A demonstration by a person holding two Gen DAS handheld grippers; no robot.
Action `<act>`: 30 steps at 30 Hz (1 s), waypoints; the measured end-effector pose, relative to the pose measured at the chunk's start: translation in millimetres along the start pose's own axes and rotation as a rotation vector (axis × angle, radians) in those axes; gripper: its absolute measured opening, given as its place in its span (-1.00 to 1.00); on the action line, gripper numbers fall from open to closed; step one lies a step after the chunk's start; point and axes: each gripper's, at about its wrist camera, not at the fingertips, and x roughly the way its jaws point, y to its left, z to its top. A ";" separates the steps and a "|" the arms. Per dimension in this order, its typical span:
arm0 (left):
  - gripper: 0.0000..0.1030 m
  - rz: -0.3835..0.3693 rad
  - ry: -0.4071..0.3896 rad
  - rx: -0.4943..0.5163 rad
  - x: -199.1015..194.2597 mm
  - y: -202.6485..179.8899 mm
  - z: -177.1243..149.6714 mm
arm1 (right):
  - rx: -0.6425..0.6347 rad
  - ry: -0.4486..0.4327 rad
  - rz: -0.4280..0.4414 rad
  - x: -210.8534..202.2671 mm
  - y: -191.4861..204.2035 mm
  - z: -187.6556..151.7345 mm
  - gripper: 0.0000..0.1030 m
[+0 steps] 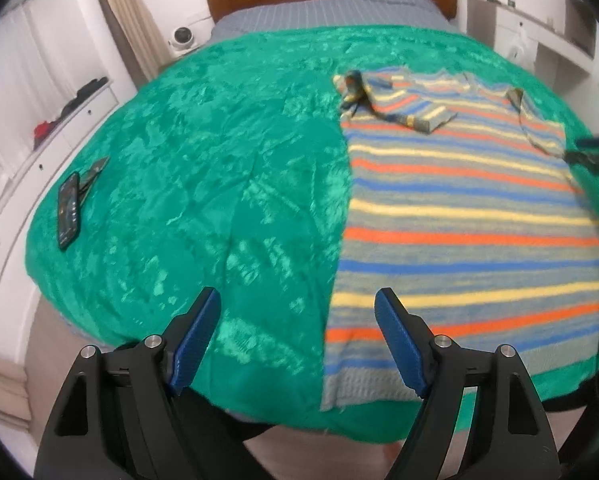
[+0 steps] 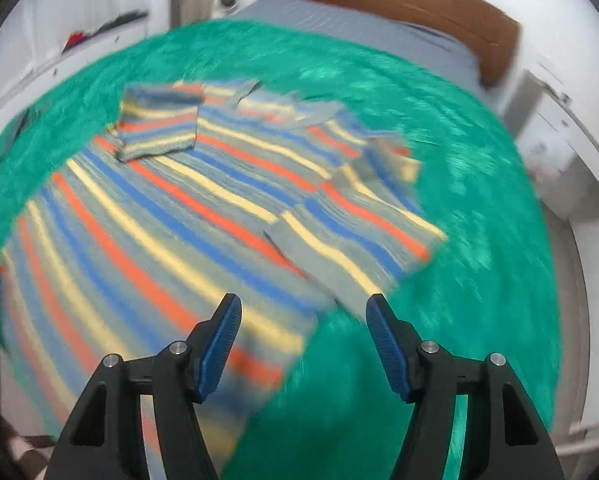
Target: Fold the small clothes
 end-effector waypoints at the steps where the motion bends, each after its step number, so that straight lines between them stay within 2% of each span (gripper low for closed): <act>1: 0.57 0.010 0.011 0.000 -0.9 1.1 -2.4 | -0.023 0.001 -0.007 16.6 1.5 6.0 0.24; 2: 0.57 0.020 0.025 -0.002 1.2 3.7 -3.9 | -0.029 0.012 -0.010 29.2 0.9 9.4 0.24; 3: 0.57 0.027 0.036 -0.004 2.7 5.5 -4.5 | -0.021 0.028 -0.009 41.1 -1.7 10.3 -0.02; 4: 0.57 0.038 0.053 -0.007 5.9 8.2 -5.7 | 0.026 0.047 0.011 50.9 -10.4 12.2 -0.32; 5: 0.57 0.044 0.061 -0.011 7.6 9.5 -6.8 | 0.080 0.051 0.022 52.6 -20.7 12.5 -0.92; 9: 0.57 0.046 0.082 -0.021 13.0 11.4 -7.5 | 0.321 -0.064 0.005 13.3 -88.3 -0.4 -0.90; 12: 0.57 0.034 0.087 -0.011 16.5 5.0 -4.0 | 0.557 -0.123 -0.094 -31.2 -174.6 -35.1 -0.90; 15: 0.57 0.014 0.081 -0.003 15.8 -3.3 -0.7 | 0.726 -0.107 -0.199 -58.5 -238.1 -74.5 -0.90; 17: 0.57 -0.003 0.073 0.007 13.0 -11.9 2.0 | 0.804 -0.061 -0.203 -59.3 -264.1 -97.9 -0.90; 23: 0.57 0.002 0.053 0.052 3.0 -26.0 2.6 | 0.976 0.071 -0.136 -32.2 -271.7 -138.5 -0.91; 25: 0.57 0.011 0.049 0.056 1.0 -25.0 0.6 | 0.970 0.090 -0.163 -26.5 -268.4 -143.8 -0.92; 26: 0.57 0.016 0.055 0.055 1.6 -23.0 -0.8 | 0.966 0.107 -0.191 -24.7 -267.1 -146.5 -1.00; 27: 0.57 0.019 0.059 0.055 2.3 -21.9 -1.3 | 0.973 0.117 -0.206 -24.3 -268.8 -154.4 -1.00; 30: 0.57 0.036 0.076 0.054 5.1 -15.3 -3.5 | 1.012 0.085 -0.163 -24.1 -272.4 -171.4 -0.99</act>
